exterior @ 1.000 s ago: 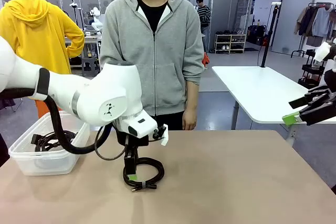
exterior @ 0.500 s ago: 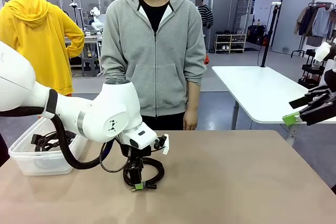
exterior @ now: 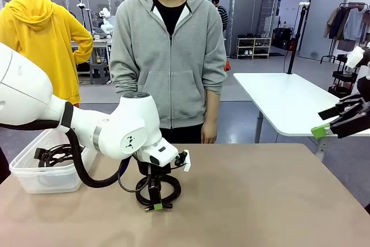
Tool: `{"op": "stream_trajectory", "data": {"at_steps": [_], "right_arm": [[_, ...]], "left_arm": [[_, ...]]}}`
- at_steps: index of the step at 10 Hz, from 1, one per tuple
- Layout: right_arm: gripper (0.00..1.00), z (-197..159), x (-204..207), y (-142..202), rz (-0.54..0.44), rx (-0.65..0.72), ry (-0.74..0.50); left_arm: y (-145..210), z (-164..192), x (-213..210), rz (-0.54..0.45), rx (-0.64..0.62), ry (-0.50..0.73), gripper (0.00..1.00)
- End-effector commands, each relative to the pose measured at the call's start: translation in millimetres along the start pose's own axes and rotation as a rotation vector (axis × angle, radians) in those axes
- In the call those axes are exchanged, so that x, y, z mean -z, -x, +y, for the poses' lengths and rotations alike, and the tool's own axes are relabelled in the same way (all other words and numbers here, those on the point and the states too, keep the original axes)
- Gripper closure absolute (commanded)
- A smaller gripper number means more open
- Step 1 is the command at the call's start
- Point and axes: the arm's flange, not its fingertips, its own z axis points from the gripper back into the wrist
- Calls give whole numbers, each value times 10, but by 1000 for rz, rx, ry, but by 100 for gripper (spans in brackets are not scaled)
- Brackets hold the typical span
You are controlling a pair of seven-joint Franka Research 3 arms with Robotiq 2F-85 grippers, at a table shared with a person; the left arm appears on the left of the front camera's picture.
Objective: Organize and store the cables.
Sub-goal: Place the USB Extension Cable into the Organizing box.
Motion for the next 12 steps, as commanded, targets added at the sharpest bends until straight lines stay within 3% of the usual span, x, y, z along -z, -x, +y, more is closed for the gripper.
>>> {"op": "stream_trajectory", "data": {"at_steps": [1,2,3,4,9,12], "right_arm": [[0,-3,11,9,7,12,3],[0,-3,11,9,7,12,3],[0,-3,11,9,7,12,3],[0,-3,11,9,7,12,3],[0,-3,11,9,7,12,3],[0,-3,11,9,7,12,3]], "left_arm": [[-74,12,4,45,-6,-9,40],[-75,12,42,53,6,-15,76],[-79,6,60,70,11,-17,95],[-76,-8,61,71,11,-12,100],[-111,-9,36,85,36,-14,100],[-57,-99,-485,78,-9,-137,100]]}}
